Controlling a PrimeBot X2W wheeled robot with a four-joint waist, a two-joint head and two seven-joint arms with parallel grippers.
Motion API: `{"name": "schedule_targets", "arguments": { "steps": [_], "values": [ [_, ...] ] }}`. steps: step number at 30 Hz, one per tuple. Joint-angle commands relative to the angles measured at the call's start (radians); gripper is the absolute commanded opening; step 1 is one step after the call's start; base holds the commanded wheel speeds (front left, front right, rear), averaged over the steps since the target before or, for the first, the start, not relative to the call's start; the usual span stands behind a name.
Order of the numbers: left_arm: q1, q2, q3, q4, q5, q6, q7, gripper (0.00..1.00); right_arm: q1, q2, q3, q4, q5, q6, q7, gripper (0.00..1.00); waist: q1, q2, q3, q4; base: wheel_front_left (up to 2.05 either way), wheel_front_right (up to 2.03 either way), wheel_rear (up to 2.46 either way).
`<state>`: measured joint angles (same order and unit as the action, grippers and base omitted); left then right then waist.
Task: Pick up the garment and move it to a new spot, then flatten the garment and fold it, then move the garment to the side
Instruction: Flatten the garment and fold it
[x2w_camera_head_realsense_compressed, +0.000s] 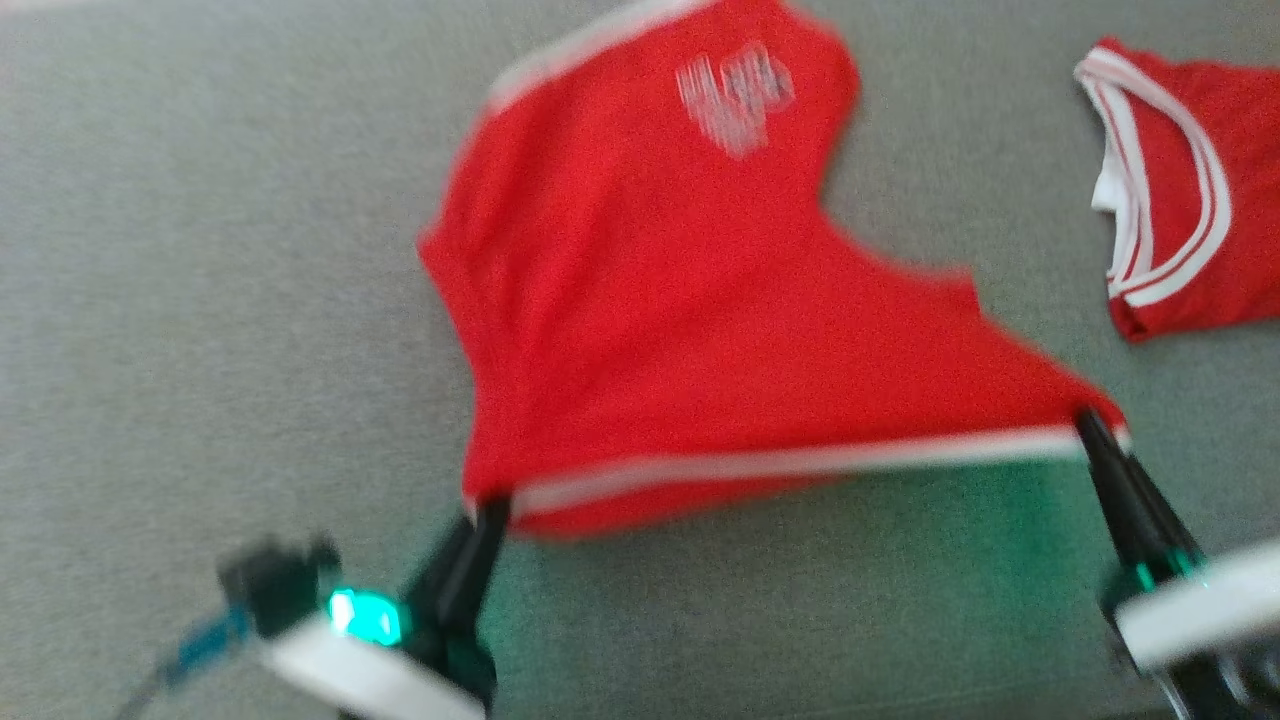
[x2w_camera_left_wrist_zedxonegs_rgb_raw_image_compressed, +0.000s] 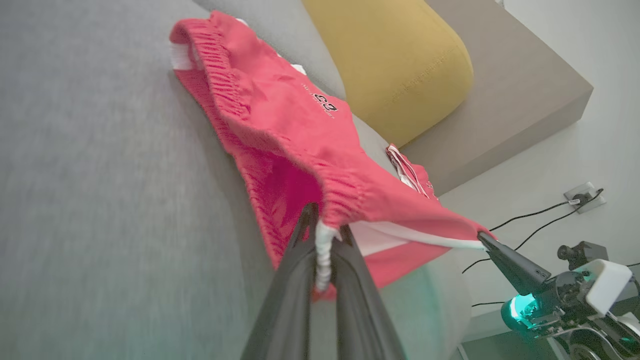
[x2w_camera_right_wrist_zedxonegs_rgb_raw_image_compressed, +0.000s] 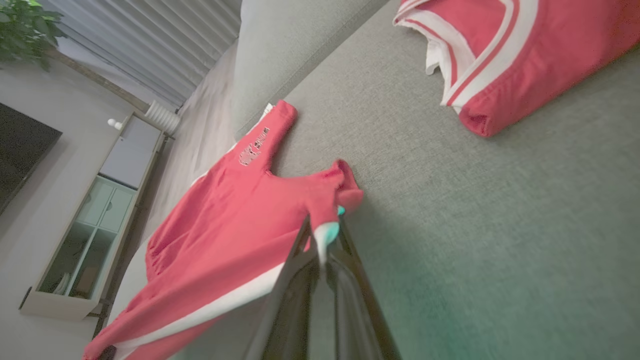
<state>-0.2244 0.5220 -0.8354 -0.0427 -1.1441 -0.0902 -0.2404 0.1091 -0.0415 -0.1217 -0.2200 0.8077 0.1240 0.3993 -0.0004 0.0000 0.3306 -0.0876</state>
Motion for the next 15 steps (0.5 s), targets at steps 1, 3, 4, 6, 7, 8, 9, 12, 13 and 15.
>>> {"name": "schedule_targets", "arguments": {
  "steps": [1, 3, 4, 6, 7, 8, 9, 12, 13, 15],
  "values": [
    [0.078, 0.016, 0.068, -0.077, -0.006, 0.031, -0.018, 0.0, 0.07, -0.009, -0.019, -0.117, 0.019, 0.007, 0.024, 0.0, 0.0004, 0.0, -0.058, 0.026, 0.0, 0.0, 0.0],
    [0.165, -0.003, 0.096, -0.146, -0.011, 0.051, -0.02, 0.0, 0.152, -0.009, -0.046, -0.195, 0.049, 0.007, 0.035, 0.0, 0.0004, 0.0, -0.061, 0.034, 0.0, 0.0, 0.0],
    [0.2, -0.015, 0.118, -0.178, -0.011, 0.056, -0.021, 0.0, 0.178, -0.009, -0.057, -0.227, 0.063, 0.007, 0.034, 0.0, 0.0004, 0.0, -0.06, 0.037, 0.0, 0.0, 0.0],
    [0.247, -0.037, 0.154, -0.228, -0.012, 0.055, -0.021, 0.0, 0.195, -0.009, -0.066, -0.269, 0.083, 0.007, 0.037, 0.0, 0.0004, 0.0, -0.054, 0.049, 0.0, 0.0, 0.0],
    [0.258, -0.04, 0.163, -0.242, -0.011, 0.05, -0.021, 0.0, 0.185, -0.009, -0.066, -0.277, 0.075, 0.007, 0.043, 0.0, 0.0004, 0.0, -0.051, 0.054, 0.0, 0.0, 0.0],
    [0.257, -0.039, 0.164, -0.25, -0.007, 0.045, -0.021, 0.0, 0.162, -0.009, -0.056, -0.282, 0.067, 0.007, 0.057, 0.0, 0.0004, 0.0, -0.047, 0.059, 0.0, 0.0, 0.0],
    [0.246, -0.037, 0.162, -0.255, -0.004, 0.04, -0.016, 0.0, 0.13, -0.009, -0.046, -0.279, 0.061, 0.007, 0.072, 0.0, 0.0004, 0.0, -0.04, 0.064, 0.0, 0.0, 0.0],
    [0.192, -0.058, 0.166, -0.276, -0.046, 0.021, 0.016, 0.0, -0.009, -0.009, -0.024, -0.232, 0.027, 0.007, 0.128, 0.0, 0.0004, 0.0, -0.018, 0.083, 0.0, 0.0, 0.0],
    [0.192, -0.058, 0.166, -0.276, -0.046, 0.021, 0.016, 0.0, -0.009, -0.009, -0.024, -0.232, 0.027, 0.007, 0.128, 0.0, 0.0004, 0.0, -0.018, 0.083, 0.0, 0.0, 0.0],
    [0.142, -0.074, 0.186, -0.281, -0.078, 0.02, 0.034, 0.0, -0.123, -0.009, -0.023, -0.18, -0.013, 0.007, 0.171, 0.0, 0.0004, 0.0, 0.005, 0.105, 0.0, 0.0, 0.0]
  ]
}}
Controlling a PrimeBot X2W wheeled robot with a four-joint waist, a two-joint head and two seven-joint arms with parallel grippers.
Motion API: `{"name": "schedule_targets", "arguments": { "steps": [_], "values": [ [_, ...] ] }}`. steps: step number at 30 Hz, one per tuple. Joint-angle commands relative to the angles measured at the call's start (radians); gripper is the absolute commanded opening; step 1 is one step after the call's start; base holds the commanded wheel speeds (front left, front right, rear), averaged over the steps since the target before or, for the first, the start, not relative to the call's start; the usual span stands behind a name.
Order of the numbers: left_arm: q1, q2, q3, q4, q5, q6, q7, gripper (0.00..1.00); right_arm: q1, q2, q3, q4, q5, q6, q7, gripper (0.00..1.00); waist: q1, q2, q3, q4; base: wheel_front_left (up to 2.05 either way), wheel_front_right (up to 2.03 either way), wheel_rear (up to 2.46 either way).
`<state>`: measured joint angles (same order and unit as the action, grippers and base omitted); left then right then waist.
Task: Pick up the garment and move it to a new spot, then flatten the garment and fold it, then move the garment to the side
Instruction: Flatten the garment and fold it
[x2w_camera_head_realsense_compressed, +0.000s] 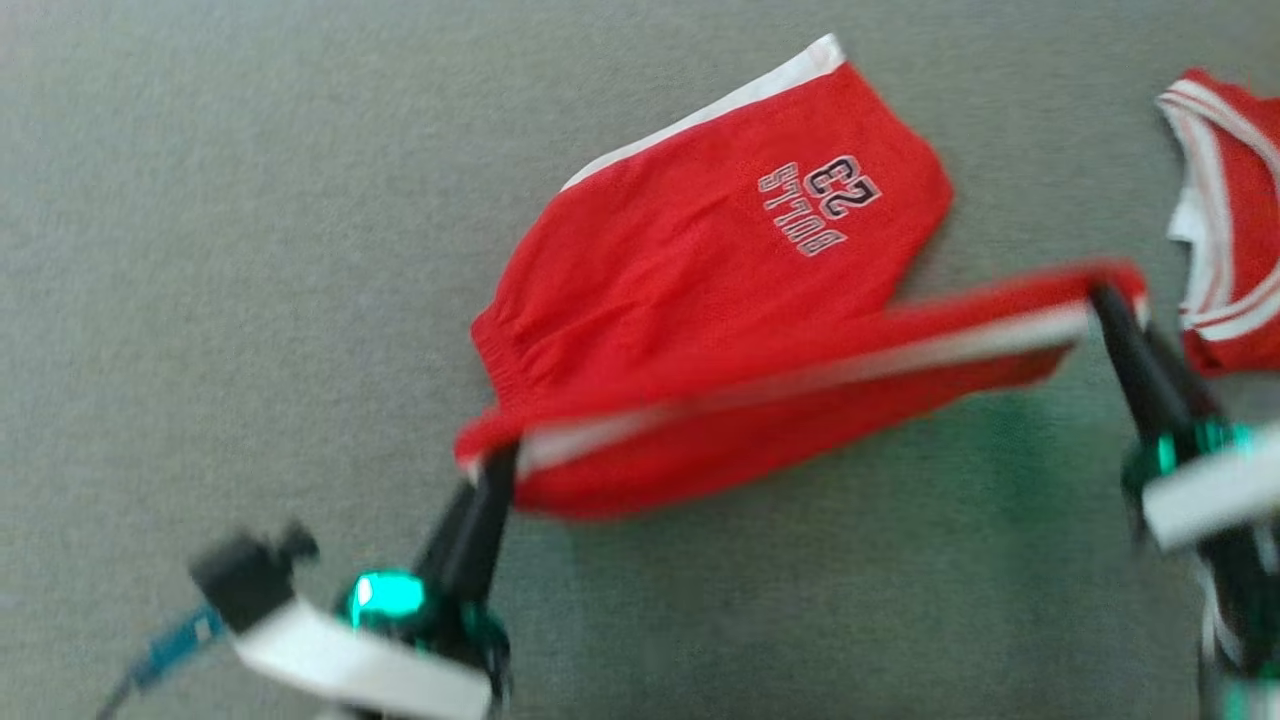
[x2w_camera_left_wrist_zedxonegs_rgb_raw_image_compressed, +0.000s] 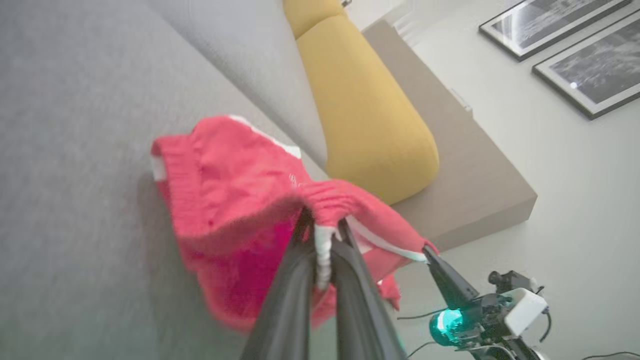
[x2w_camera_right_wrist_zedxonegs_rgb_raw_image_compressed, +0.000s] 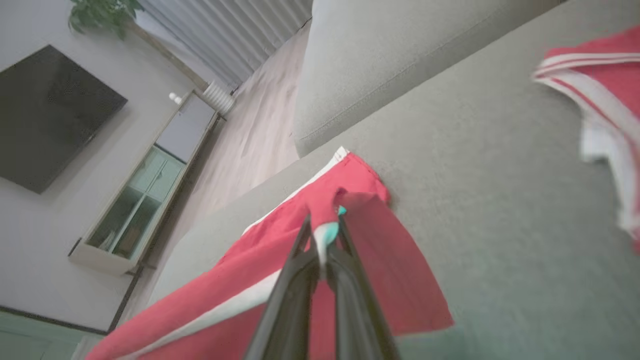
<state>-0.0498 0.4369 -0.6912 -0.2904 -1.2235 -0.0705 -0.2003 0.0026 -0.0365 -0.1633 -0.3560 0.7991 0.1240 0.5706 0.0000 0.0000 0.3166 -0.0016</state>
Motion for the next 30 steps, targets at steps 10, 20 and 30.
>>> {"name": "schedule_targets", "arguments": {
  "steps": [10, 20, 30],
  "values": [
    [-0.314, -0.14, 0.054, 0.083, -0.127, -0.002, 0.112, 0.0, -0.532, -0.014, -0.041, 0.32, -0.149, 0.007, 0.197, 0.0, 0.0, 0.0, 0.127, 0.145, 0.0, 0.0, 0.0],
    [-0.447, -0.245, 0.045, 0.314, -0.154, -0.002, 0.14, 0.0, -0.715, -0.014, -0.082, 0.501, -0.277, 0.007, 0.229, 0.0, 0.0, 0.0, 0.151, 0.19, 0.0, 0.0, 0.0],
    [-0.502, -0.278, 0.059, 0.438, -0.109, 0.022, 0.09, 1.0, -0.768, -0.014, -0.053, 0.557, -0.308, 0.007, 0.17, 1.0, 0.0, 0.0, 0.162, 0.188, 0.0, 0.0, 0.0]
  ]
}}
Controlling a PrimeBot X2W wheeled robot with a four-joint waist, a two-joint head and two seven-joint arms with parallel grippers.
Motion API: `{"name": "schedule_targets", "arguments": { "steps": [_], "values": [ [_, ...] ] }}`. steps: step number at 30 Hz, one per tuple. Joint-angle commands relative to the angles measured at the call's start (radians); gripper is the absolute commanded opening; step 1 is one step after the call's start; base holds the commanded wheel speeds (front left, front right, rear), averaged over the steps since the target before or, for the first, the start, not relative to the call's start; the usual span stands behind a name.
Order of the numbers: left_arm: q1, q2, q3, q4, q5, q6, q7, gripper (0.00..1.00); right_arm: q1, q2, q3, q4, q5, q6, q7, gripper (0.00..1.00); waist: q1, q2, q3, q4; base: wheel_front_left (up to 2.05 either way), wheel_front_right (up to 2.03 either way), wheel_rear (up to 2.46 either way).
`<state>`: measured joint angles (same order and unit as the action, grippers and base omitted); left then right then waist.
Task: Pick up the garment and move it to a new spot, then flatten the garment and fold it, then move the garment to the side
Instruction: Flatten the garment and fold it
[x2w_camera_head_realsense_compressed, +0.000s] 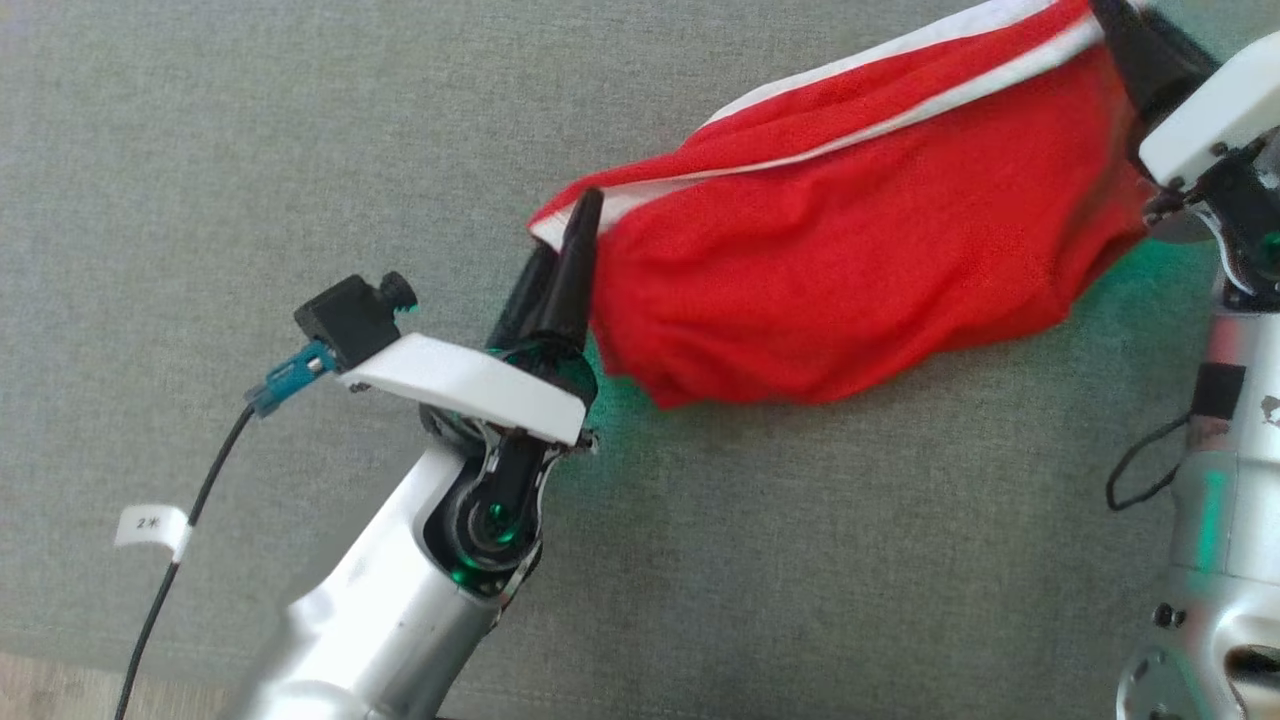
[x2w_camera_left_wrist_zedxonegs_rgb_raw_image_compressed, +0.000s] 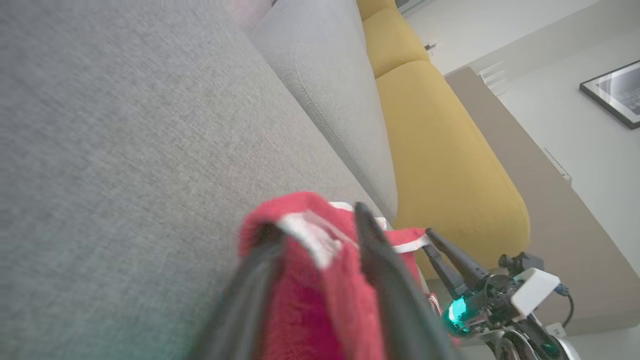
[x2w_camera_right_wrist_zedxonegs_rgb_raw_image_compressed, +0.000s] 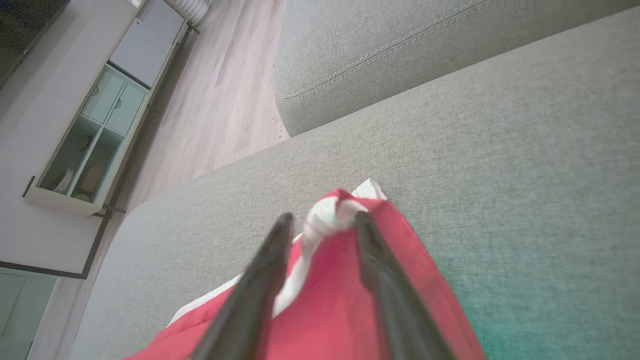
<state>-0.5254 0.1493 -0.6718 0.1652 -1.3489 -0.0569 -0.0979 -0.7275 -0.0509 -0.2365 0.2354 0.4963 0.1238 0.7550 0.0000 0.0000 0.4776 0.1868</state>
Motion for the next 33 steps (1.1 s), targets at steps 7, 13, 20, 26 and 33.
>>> {"name": "schedule_targets", "arguments": {
  "steps": [7, 13, 20, 26, 33],
  "values": [
    [-0.038, 0.012, 0.038, 0.035, 0.068, 0.055, -0.05, 1.0, -0.032, 0.001, 0.039, -0.026, 0.007, 0.007, -0.065, 1.0, 0.0, 0.0, -0.007, -0.003, 0.0, 0.0, 0.0],
    [-0.02, 0.057, 0.01, 0.018, 0.185, 0.11, -0.104, 1.0, 0.026, -0.074, 0.119, -0.091, -0.078, 0.007, -0.087, 1.0, 0.0, 0.0, -0.021, -0.006, 0.0, 0.0, 0.0],
    [0.071, 0.13, 0.052, -0.115, 0.46, 0.236, -0.162, 1.0, 0.096, -0.204, 0.255, -0.114, -0.204, 0.007, -0.081, 1.0, 0.0, 0.0, -0.035, -0.011, 0.0, 0.0, 0.0],
    [0.241, 0.056, 0.2, -0.265, 0.757, 0.235, -0.164, 1.0, 0.077, -0.236, 0.266, -0.038, -0.264, 0.007, -0.044, 1.0, 0.0, 0.0, -0.022, 0.022, 0.0, 0.0, 0.0],
    [0.356, -0.041, 0.297, -0.267, 0.896, 0.139, -0.164, 1.0, 0.071, -0.233, 0.238, 0.077, -0.301, 0.007, -0.026, 1.0, 0.0, 0.0, -0.019, 0.055, 0.0, 0.0, 0.0]
  ]
}}
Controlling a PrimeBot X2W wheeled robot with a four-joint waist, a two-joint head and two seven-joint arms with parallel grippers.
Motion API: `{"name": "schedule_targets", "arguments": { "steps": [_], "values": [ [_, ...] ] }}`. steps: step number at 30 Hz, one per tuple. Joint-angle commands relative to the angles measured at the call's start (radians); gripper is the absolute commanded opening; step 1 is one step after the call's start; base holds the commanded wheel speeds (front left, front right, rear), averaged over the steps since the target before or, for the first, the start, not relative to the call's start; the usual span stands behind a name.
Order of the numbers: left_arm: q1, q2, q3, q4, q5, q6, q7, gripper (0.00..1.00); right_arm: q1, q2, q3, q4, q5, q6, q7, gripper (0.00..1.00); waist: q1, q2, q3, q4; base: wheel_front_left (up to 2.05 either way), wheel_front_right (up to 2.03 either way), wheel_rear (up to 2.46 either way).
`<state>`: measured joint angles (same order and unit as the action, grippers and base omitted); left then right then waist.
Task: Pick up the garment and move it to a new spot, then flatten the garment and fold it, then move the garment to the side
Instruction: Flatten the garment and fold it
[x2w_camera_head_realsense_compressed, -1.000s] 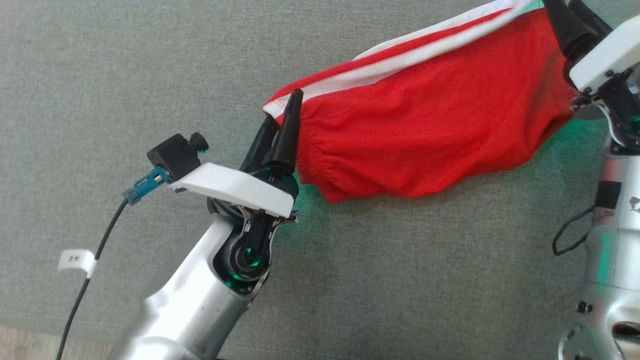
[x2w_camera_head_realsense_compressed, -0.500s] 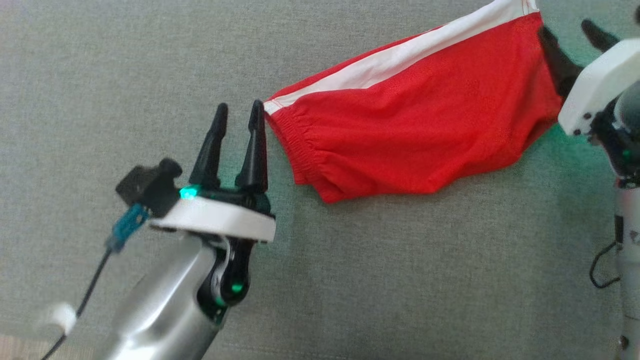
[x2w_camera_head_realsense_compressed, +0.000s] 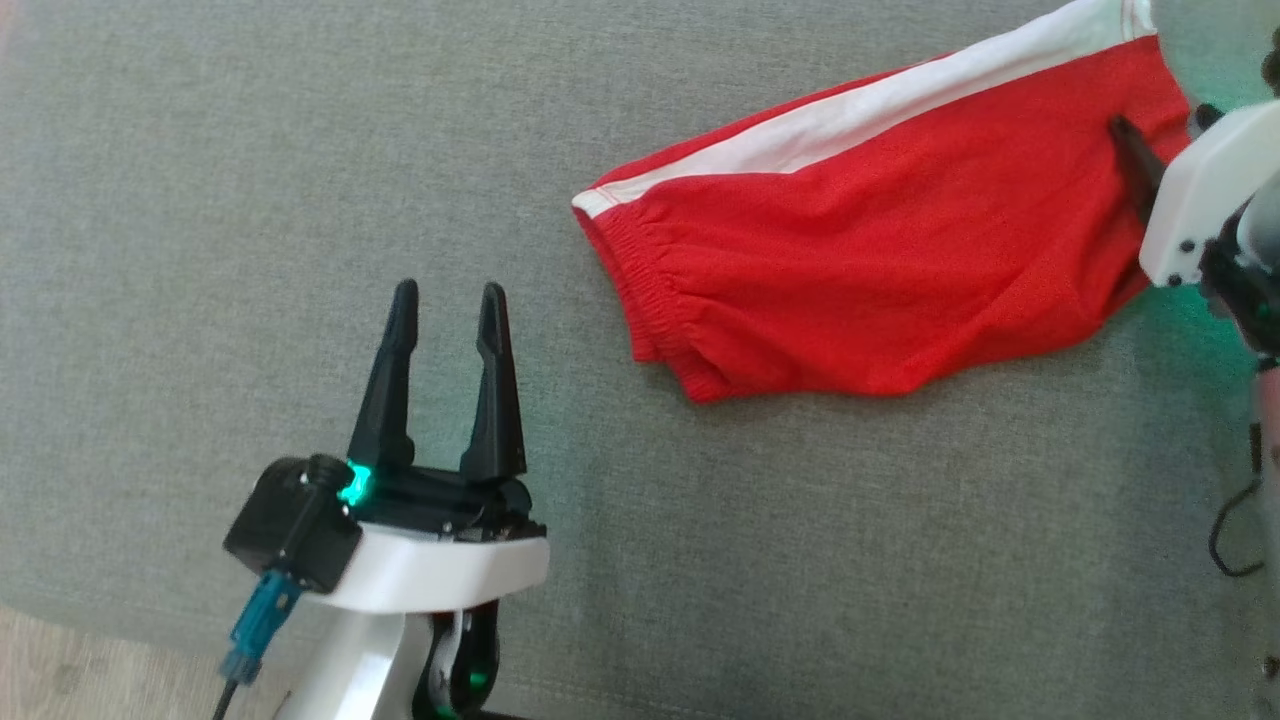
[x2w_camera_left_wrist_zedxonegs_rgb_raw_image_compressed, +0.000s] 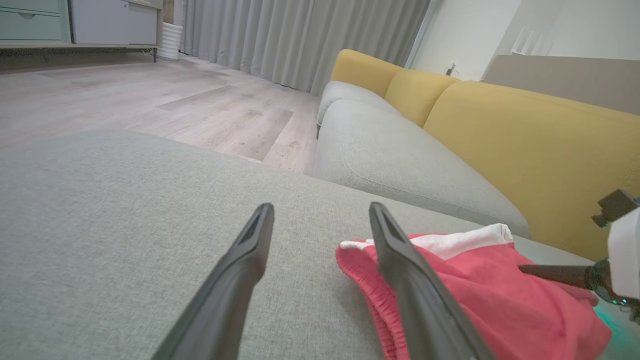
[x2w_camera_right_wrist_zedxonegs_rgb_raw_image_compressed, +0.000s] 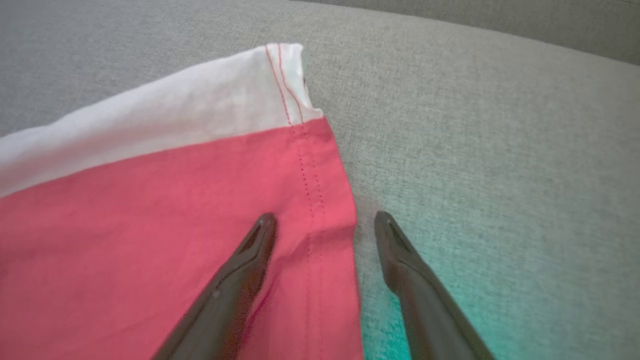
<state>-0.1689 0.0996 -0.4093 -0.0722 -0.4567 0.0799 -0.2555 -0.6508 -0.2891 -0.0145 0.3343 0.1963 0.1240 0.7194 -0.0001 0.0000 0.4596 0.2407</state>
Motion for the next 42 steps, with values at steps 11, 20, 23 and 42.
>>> {"name": "schedule_targets", "arguments": {
  "steps": [11, 20, 23, 42],
  "values": [
    [0.07, -0.045, 0.149, 0.011, 0.074, -0.101, -0.006, 1.0, 0.029, 0.048, 0.015, 0.008, 0.19, 0.007, 0.069, 0.0, 0.0001, 0.0, -0.046, -0.029, 0.0, 0.0, 0.0],
    [0.192, -0.049, 0.235, 0.018, 0.112, -0.14, -0.006, 1.0, 0.128, 0.059, -0.122, -0.009, 0.273, 0.007, 0.004, 0.0, 0.0001, 0.0, -0.159, -0.129, 0.0, 0.0, 0.0],
    [0.219, -0.049, 0.252, 0.015, 0.114, -0.144, -0.006, 1.0, 0.144, 0.055, -0.153, -0.015, 0.267, 0.007, -0.01, 0.0, 0.0001, 0.0, -0.172, -0.15, 0.0, 0.0, 0.0],
    [0.233, -0.049, 0.209, 0.037, 0.046, -0.126, -0.006, 1.0, 0.108, 0.219, -0.004, -0.277, 0.223, 0.007, 0.116, 0.0, 0.0001, 0.0, -0.202, -0.123, 0.0, 0.0, 0.0]
  ]
}}
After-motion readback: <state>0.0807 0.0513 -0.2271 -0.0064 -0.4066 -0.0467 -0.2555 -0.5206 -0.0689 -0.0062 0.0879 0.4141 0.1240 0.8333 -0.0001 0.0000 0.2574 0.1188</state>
